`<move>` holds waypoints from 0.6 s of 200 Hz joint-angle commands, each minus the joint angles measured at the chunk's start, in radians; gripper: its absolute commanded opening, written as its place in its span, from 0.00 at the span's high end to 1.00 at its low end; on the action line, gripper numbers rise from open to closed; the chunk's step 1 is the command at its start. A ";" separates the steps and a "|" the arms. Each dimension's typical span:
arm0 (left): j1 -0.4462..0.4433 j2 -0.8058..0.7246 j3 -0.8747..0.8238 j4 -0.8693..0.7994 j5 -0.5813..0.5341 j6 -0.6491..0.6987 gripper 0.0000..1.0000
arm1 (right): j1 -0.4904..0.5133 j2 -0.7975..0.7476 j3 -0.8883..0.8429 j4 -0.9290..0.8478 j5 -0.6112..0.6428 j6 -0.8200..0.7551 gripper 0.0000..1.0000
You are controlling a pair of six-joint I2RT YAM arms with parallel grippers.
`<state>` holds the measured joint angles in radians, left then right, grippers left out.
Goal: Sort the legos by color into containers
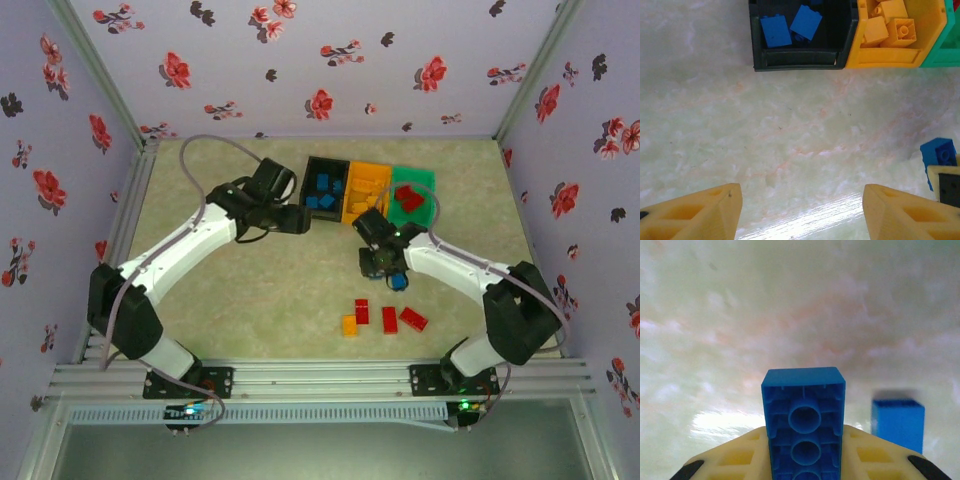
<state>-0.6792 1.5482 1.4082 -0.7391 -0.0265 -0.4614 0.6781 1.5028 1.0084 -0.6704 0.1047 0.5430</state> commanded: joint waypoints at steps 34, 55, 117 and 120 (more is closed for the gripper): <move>0.008 -0.106 -0.064 -0.063 -0.052 -0.022 0.35 | -0.036 0.169 0.353 -0.019 -0.033 -0.107 0.73; 0.010 -0.136 -0.088 -0.068 -0.060 -0.032 0.34 | -0.060 0.267 0.495 -0.024 -0.056 -0.129 0.73; 0.009 -0.199 -0.143 -0.054 -0.064 -0.072 0.34 | -0.145 0.574 0.899 -0.060 -0.147 -0.137 0.73; 0.009 -0.202 -0.145 -0.055 -0.064 -0.074 0.34 | -0.148 0.589 0.921 -0.062 -0.150 -0.136 0.74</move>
<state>-0.6773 1.3823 1.2858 -0.7864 -0.0711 -0.5030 0.5537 2.0026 1.7920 -0.6849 0.0002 0.4263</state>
